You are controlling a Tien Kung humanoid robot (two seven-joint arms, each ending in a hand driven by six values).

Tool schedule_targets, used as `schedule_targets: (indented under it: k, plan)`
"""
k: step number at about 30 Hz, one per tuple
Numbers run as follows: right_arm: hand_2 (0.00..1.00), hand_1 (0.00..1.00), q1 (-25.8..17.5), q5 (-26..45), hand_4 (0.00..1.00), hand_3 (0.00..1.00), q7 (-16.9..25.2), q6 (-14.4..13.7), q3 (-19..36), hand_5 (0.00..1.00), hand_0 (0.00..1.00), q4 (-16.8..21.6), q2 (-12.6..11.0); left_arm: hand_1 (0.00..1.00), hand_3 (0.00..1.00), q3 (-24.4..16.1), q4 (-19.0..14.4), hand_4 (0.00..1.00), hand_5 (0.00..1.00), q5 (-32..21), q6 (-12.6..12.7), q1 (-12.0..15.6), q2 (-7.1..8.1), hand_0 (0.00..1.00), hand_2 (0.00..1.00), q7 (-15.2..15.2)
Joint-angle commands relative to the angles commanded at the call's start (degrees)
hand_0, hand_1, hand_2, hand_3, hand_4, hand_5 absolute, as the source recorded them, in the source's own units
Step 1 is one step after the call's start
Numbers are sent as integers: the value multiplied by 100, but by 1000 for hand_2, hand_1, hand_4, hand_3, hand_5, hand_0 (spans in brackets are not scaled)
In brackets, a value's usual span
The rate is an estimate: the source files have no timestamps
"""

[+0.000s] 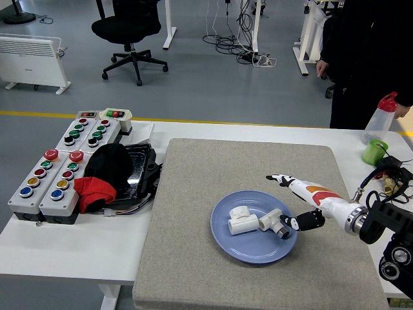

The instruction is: Pick pipe place plate twice

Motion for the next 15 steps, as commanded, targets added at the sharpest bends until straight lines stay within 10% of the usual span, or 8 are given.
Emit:
schedule_targets:
  k: [8, 15]
  plan:
    - [998, 925, -219, -29, 728, 998, 104, -197, 737, 212, 968, -37, -40, 785, 715, -26, 0, 483, 998, 53, -2, 18, -2, 741, 749, 11]
    - [996, 879, -654, 1178, 646, 960, 260, -1563, 1764, 195, 917, -95, 90, 785, 716, -7, 8, 483, 998, 16, -8, 22, 1, 741, 749, -8]
